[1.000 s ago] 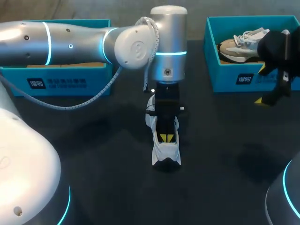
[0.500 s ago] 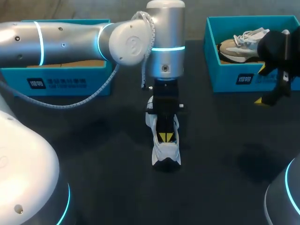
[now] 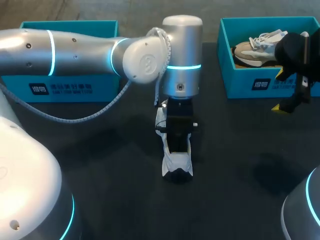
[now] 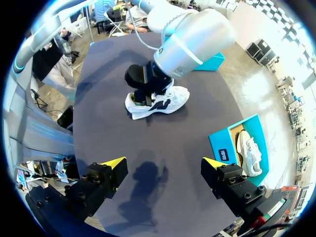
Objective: Take the shoe out of the shoebox, open the shoe tongue, remove and reinsert the insole, then place the shoe into the shoebox
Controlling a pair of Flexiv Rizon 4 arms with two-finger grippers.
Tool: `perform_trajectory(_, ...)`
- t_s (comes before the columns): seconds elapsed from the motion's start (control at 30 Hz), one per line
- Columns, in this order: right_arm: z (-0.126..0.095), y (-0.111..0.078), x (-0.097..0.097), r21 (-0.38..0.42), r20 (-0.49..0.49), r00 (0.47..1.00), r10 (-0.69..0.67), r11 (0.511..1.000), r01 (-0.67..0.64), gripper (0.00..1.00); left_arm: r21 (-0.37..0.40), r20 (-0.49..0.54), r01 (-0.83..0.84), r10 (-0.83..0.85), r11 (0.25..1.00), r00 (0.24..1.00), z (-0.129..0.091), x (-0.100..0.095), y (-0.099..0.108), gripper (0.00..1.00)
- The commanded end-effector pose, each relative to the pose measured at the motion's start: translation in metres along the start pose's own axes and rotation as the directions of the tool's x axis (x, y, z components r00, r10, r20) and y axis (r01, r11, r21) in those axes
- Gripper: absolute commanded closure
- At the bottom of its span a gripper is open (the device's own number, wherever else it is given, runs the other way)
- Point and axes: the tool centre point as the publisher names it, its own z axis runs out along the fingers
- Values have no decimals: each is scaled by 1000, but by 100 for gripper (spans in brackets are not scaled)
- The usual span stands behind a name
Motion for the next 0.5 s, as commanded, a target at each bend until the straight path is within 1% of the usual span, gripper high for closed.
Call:
perform_trajectory(0.03, 1, 1, -2, 4, -3, 1000, 1, 1000, -1, 0, -21, -15, 11, -11, 1000, 1000, 11, -4, 5, 100)
perform_trajectory(0.1, 1, 1, -2, 4, -3, 1000, 1, 1000, -1, 0, -29, -9, 15, -15, 999, 1000, 11, -3, 5, 100)
perform_trajectory(0.13, 1, 1, -2, 4, -3, 1000, 1, 1000, -1, 0, -46, -11, 20, -20, 999, 1000, 10, -1, 4, 100)
perform_trajectory(0.2, 1, 1, -2, 4, -3, 1000, 1, 1000, -1, 0, -69, 9, 30, -30, 997, 1000, 3, 2, 2, 100)
perform_trajectory(0.27, 1, 1, -2, 4, -3, 1000, 1, 1000, -1, 0, -129, 35, 33, -29, 991, 999, -6, 4, -1, 100)
perform_trajectory(0.37, 1, 1, -2, 4, -3, 1000, 1, 1000, -1, 0, -197, 78, 41, -26, 980, 997, -17, 5, -4, 100)
perform_trajectory(0.43, 1, 1, -2, 4, -3, 1000, 1, 1000, -1, 0, -203, 87, 42, -25, 978, 996, -18, 5, -3, 100)
perform_trajectory(0.5, 1, 1, -2, 4, -3, 1000, 1, 1000, -1, 0, -209, 72, 54, -40, 976, 997, -17, 4, 0, 100)
